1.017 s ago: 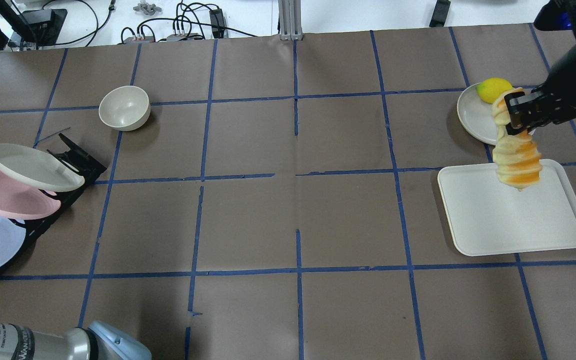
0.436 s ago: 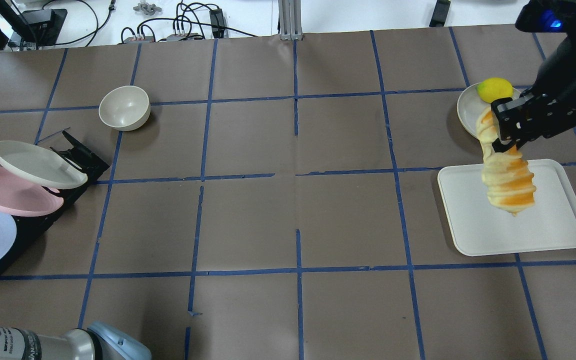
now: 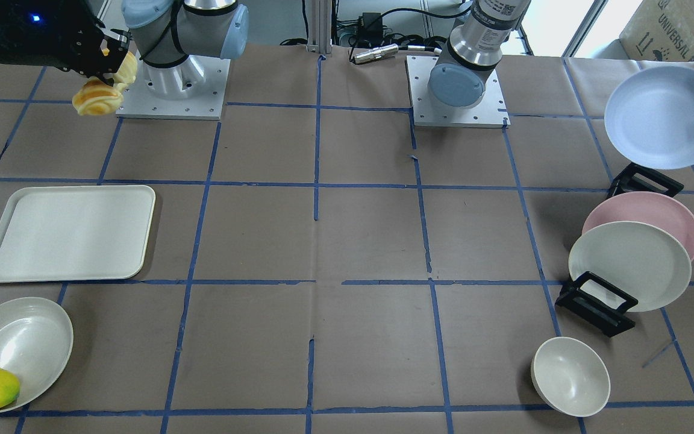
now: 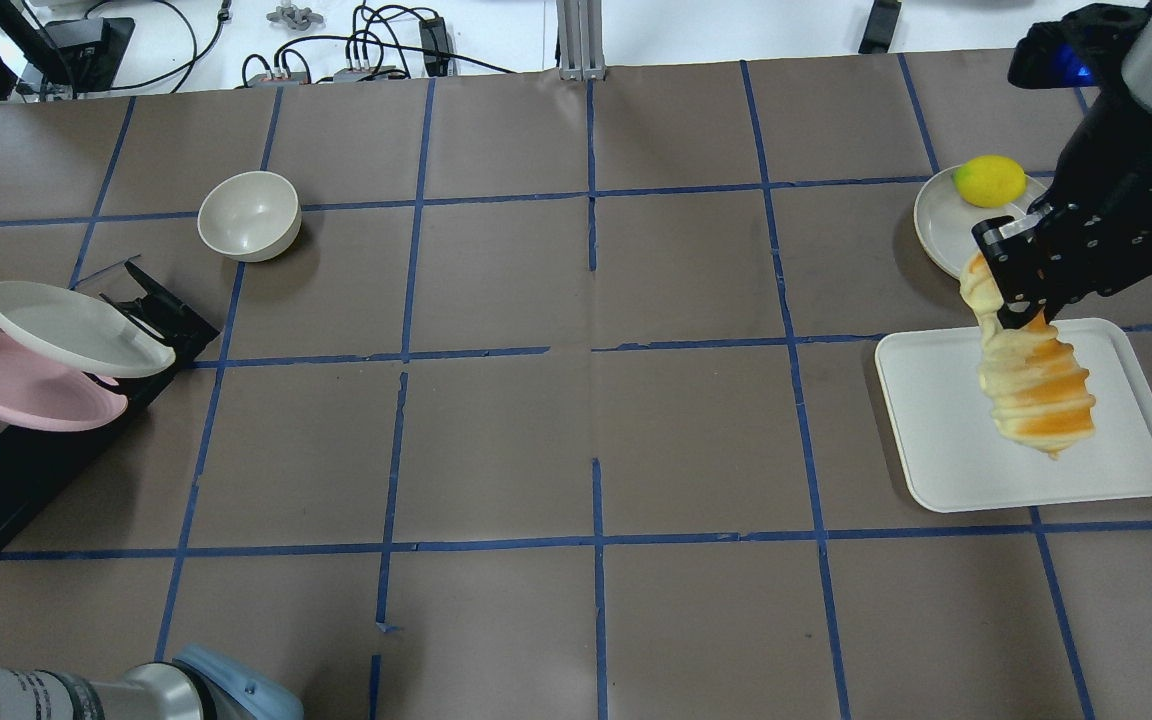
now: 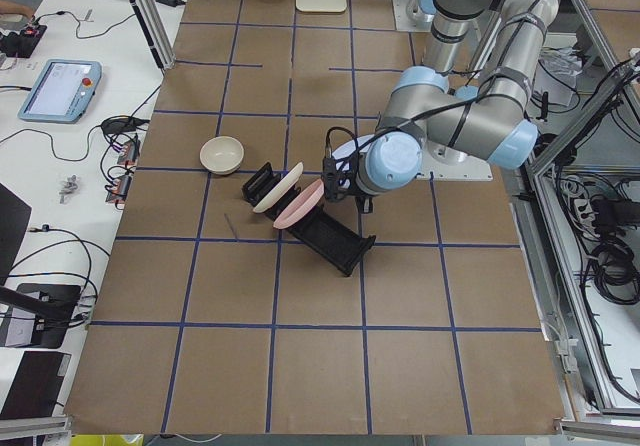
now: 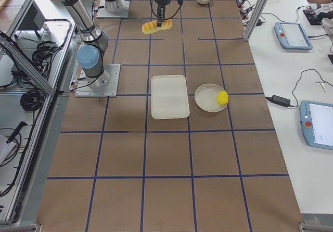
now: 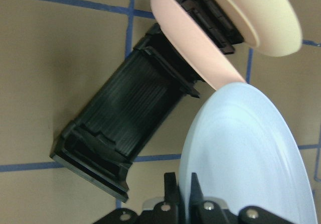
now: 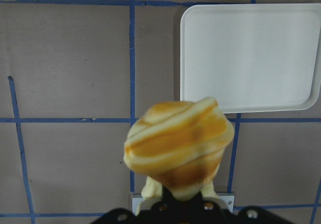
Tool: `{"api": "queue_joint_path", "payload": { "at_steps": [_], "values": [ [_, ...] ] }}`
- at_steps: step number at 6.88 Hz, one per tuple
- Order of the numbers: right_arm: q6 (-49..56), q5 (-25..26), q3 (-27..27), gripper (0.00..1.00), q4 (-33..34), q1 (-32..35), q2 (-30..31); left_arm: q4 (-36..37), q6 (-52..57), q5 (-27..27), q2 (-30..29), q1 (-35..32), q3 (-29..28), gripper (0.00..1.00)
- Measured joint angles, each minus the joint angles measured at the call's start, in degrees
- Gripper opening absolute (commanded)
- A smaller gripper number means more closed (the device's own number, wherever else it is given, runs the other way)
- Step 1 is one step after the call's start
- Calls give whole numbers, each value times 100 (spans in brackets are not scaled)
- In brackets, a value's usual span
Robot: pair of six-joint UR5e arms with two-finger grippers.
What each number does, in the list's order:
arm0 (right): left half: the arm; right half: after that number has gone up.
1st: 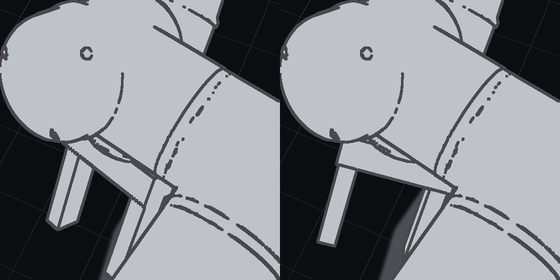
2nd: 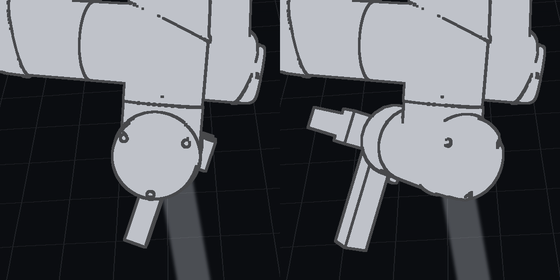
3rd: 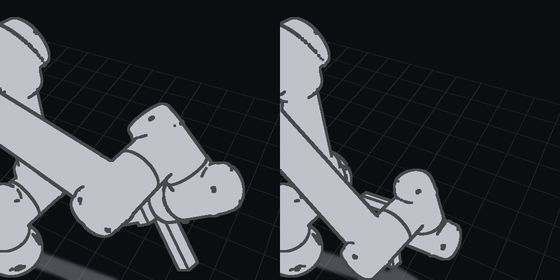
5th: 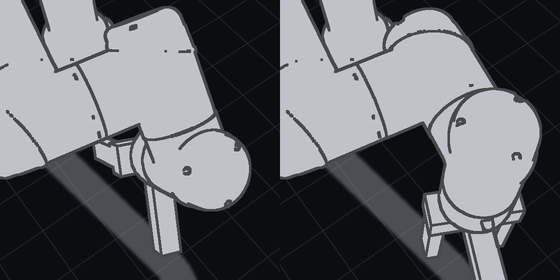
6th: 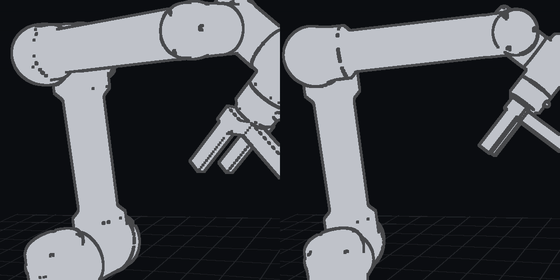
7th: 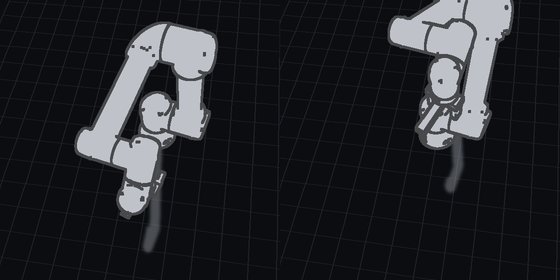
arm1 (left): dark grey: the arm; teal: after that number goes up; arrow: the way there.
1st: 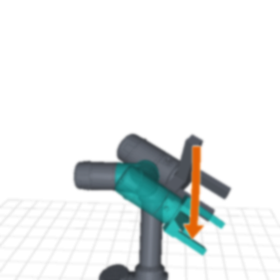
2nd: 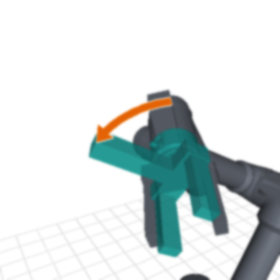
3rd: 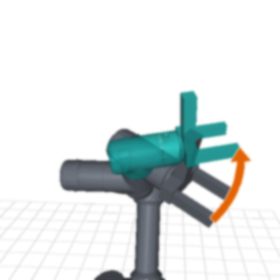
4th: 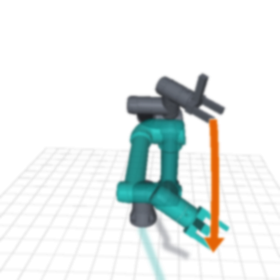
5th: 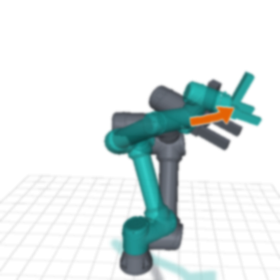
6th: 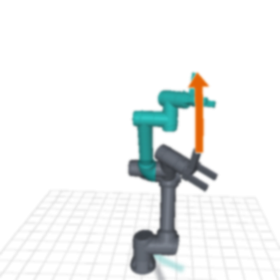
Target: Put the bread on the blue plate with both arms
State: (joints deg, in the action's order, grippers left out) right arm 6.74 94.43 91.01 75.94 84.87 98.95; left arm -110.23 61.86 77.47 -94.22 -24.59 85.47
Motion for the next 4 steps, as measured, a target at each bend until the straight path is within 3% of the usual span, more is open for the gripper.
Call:
{"api": "queue_joint_path", "payload": {
  "at_steps": [2, 4],
  "values": [
    [-69, 62, 0, 8, 161, 203, -106, -335, -344, -158, 335, -448, 42, 2],
    [-75, 73, 33, 8, 178, 292, -156, -110, -1033, -207, 290, -1397, 120, 2]
  ]
}}
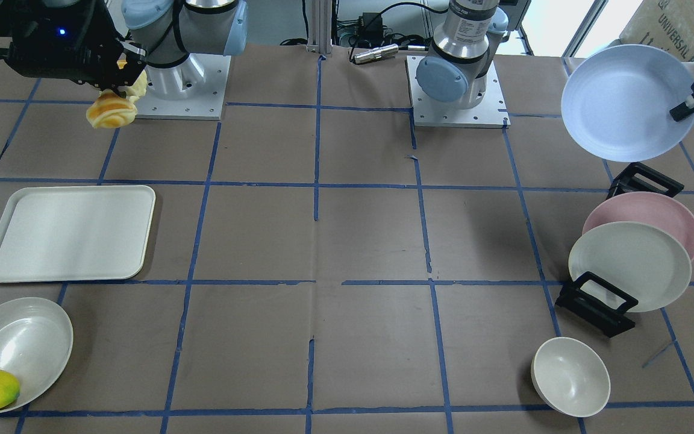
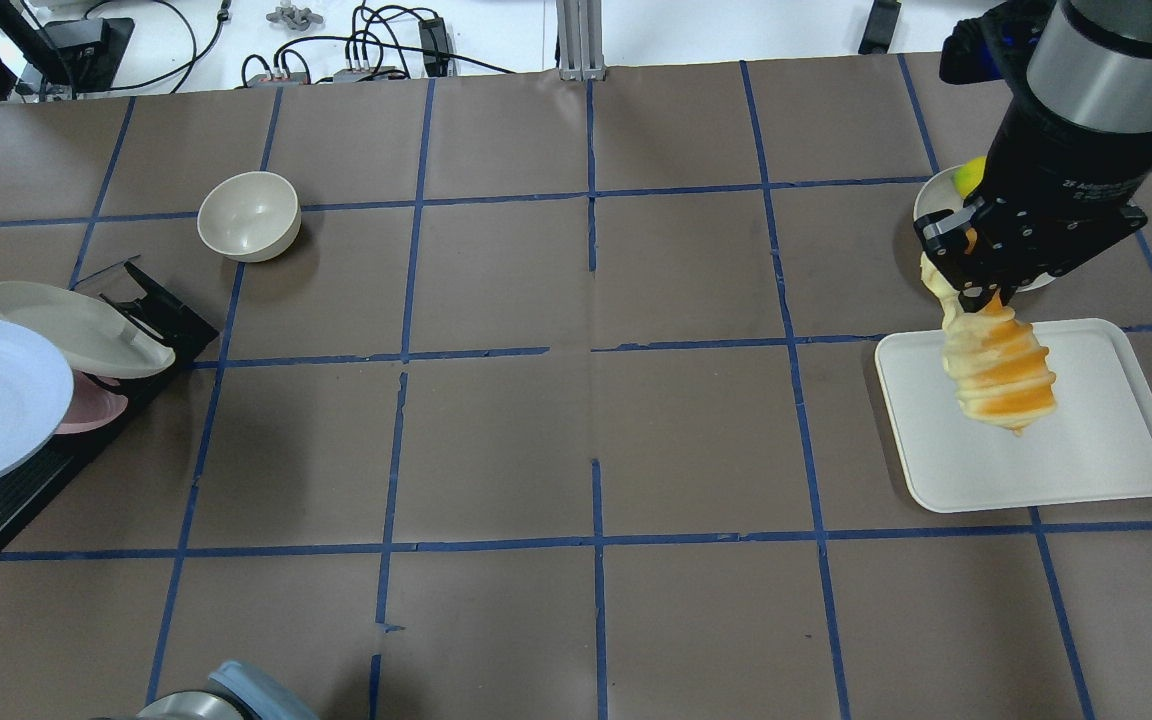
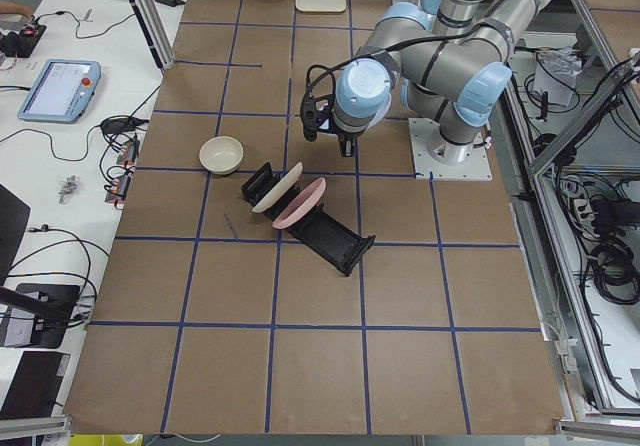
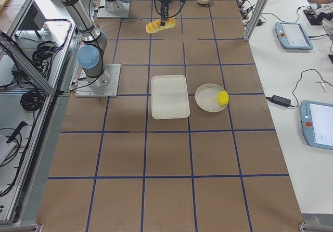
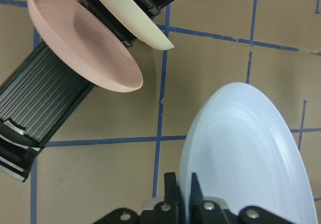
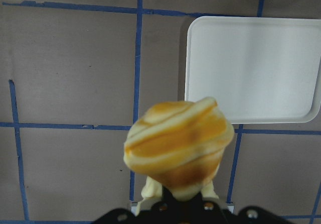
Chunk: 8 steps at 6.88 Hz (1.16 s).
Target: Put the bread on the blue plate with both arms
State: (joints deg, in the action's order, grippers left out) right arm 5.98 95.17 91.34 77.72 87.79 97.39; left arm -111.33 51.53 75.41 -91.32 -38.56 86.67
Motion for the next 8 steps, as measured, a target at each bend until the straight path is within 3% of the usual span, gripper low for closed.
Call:
{"api": "queue_joint_path", "payload": {
  "at_steps": [2, 5, 8],
  "values": [
    [11, 12, -6, 9, 0, 129, -43, 1087, -969, -4, -29, -1125, 563, 2],
    [131, 393, -52, 9, 194, 175, -157, 3429, -2815, -44, 135, -2777, 2265, 1],
    [142, 473, -47, 9, 315, 177, -175, 4862, -4484, -1085, -66, -4033, 2833, 0]
  ]
}}
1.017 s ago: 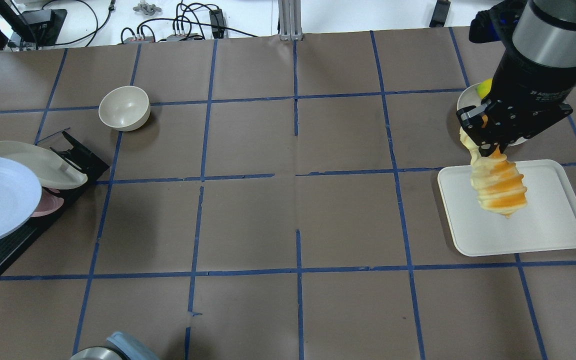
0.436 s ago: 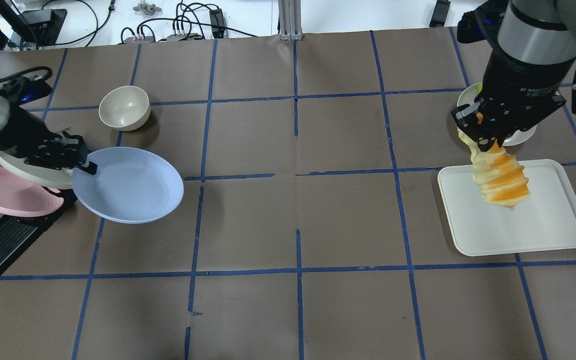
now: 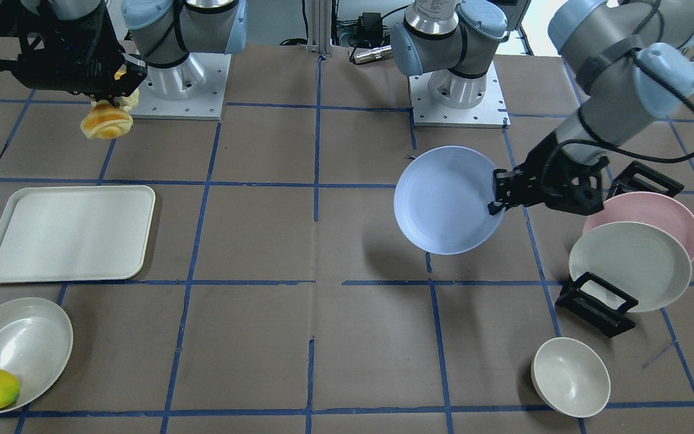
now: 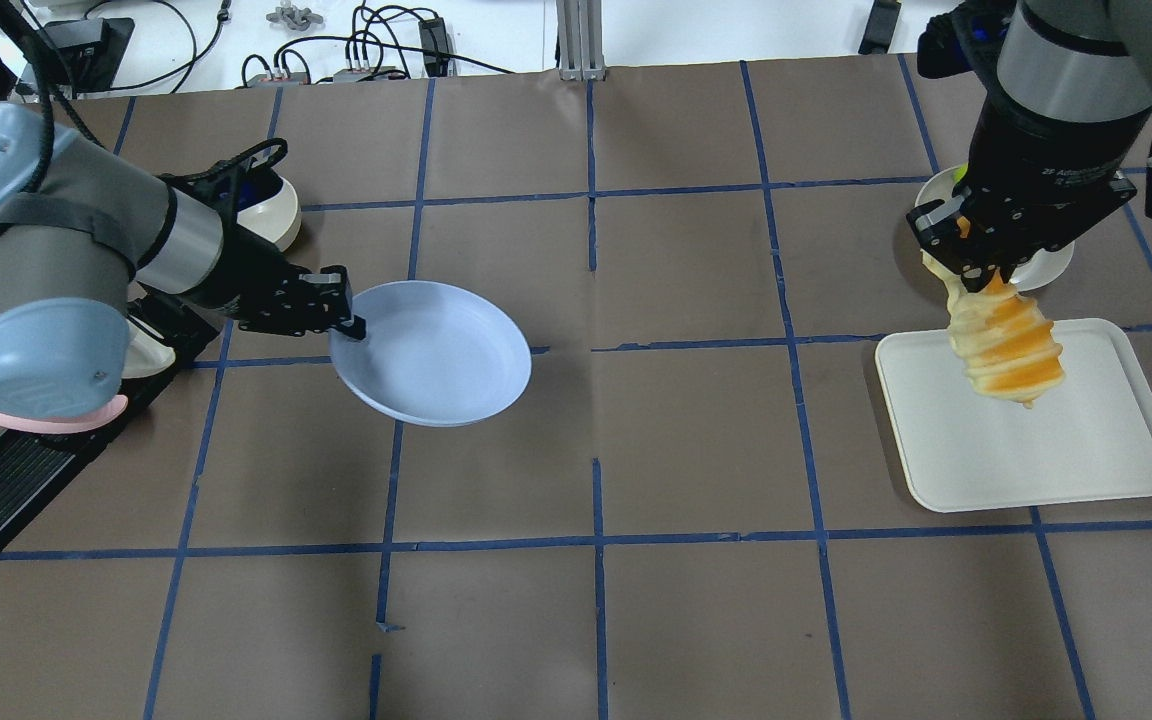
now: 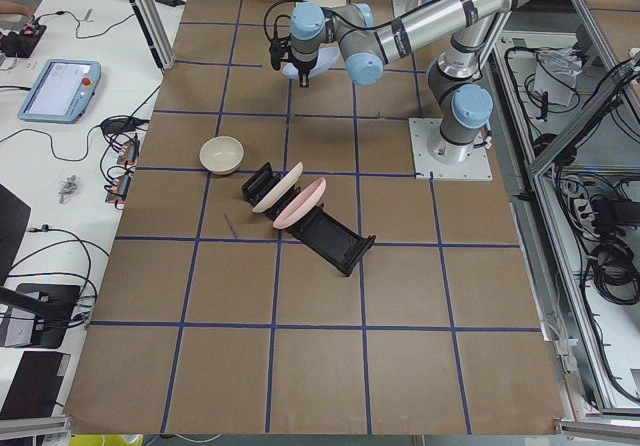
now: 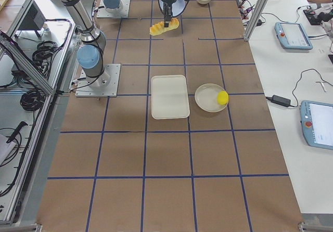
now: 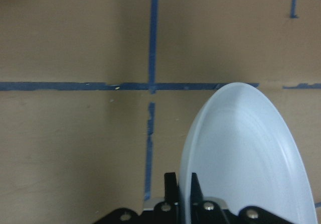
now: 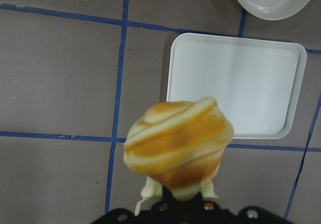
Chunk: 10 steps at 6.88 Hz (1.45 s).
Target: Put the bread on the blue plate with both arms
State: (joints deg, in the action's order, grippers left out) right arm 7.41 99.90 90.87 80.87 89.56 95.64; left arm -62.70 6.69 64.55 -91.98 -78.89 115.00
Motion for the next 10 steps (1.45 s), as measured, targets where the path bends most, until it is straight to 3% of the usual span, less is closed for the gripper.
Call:
{"api": "queue_joint_path", "payload": {
  "at_steps": [2, 5, 6, 7, 10],
  "values": [
    [-8, -2, 20, 9, 11, 0, 3, 1656, -804, -364, -399, -216, 545, 0],
    [-88, -194, 78, 9, 78, 0, -46, 4455, -2287, -557, -1672, -726, 829, 2],
    [-161, -449, 84, 9, 89, 0, -82, 4936, -2637, -535, -1959, -889, 796, 39],
    [-281, -648, 90, 9, 167, 2, -153, 5150, -2969, -511, -2083, -1013, 755, 99],
    [-949, -810, 106, 9, 884, 360, -696, 5272, -3960, -448, -2066, -1450, 731, 100]
  ]
}}
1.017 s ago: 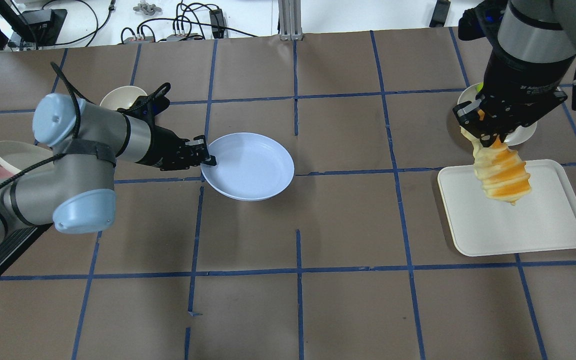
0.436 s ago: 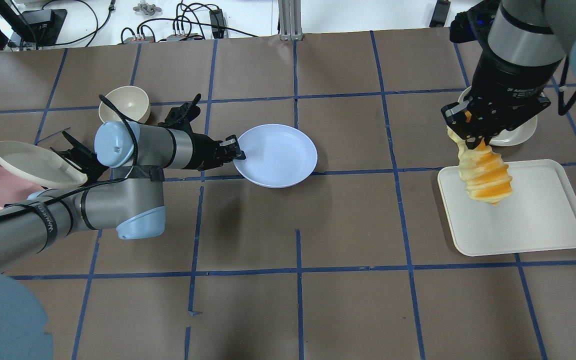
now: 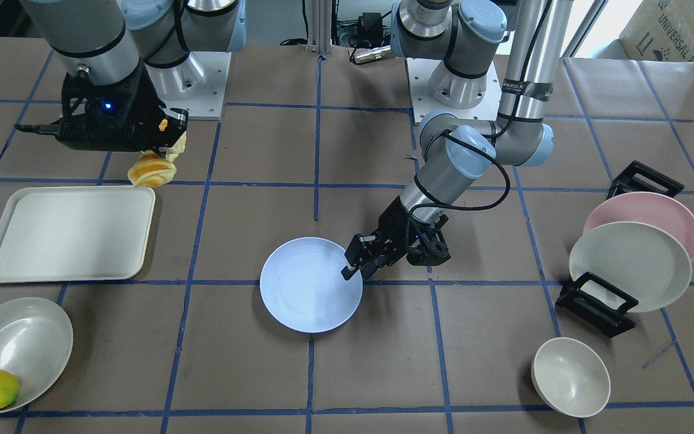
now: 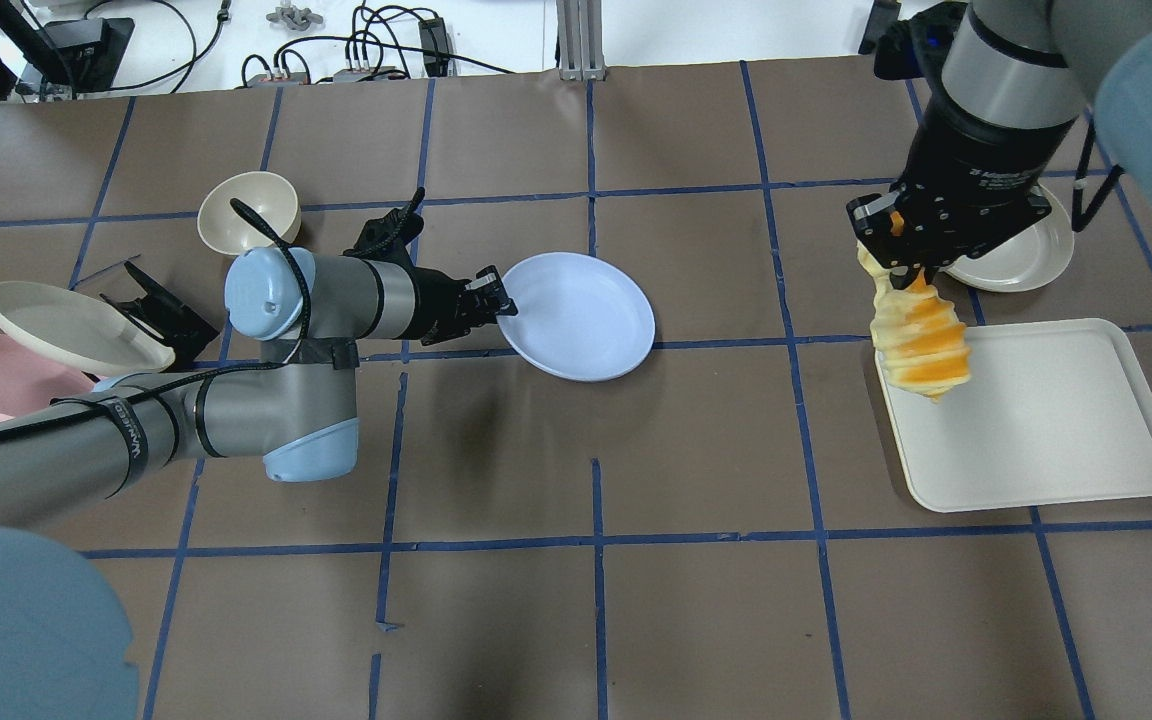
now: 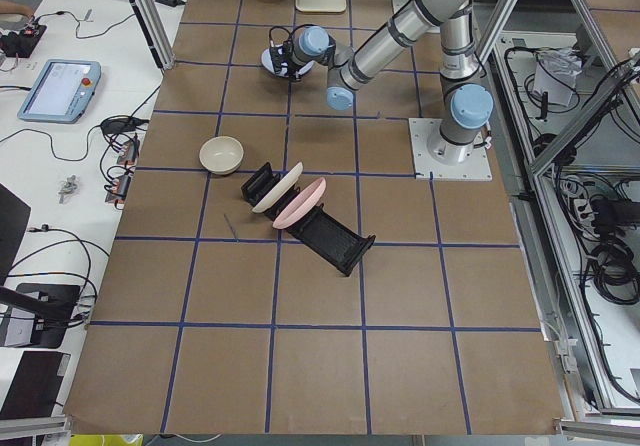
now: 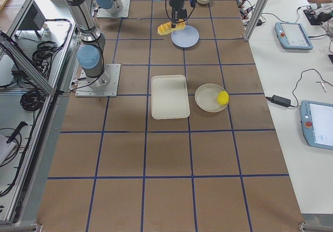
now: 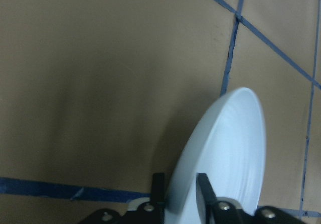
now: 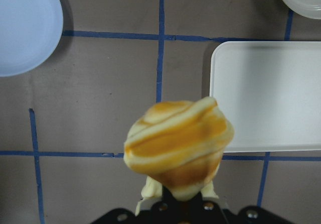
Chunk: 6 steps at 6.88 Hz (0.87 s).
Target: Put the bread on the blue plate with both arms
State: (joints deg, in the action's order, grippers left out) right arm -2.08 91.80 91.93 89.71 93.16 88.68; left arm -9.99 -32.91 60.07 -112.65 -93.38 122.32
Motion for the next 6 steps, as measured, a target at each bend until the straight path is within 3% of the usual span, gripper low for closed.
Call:
{"api": "queue_joint_path", "payload": {
  "at_steps": [2, 4, 6],
  "values": [
    [-377, 34, 139, 9, 325, 240, -163, -21, 463, -9, -22, 67, -20, 100],
    [-862, 42, 389, 9, 760, 572, -227, -269, 2108, -26, 51, 576, 48, 100],
    [-1079, 46, 367, 9, 1158, 1026, -502, -1357, 3821, 66, 144, 1068, -87, 100]
  ]
}}
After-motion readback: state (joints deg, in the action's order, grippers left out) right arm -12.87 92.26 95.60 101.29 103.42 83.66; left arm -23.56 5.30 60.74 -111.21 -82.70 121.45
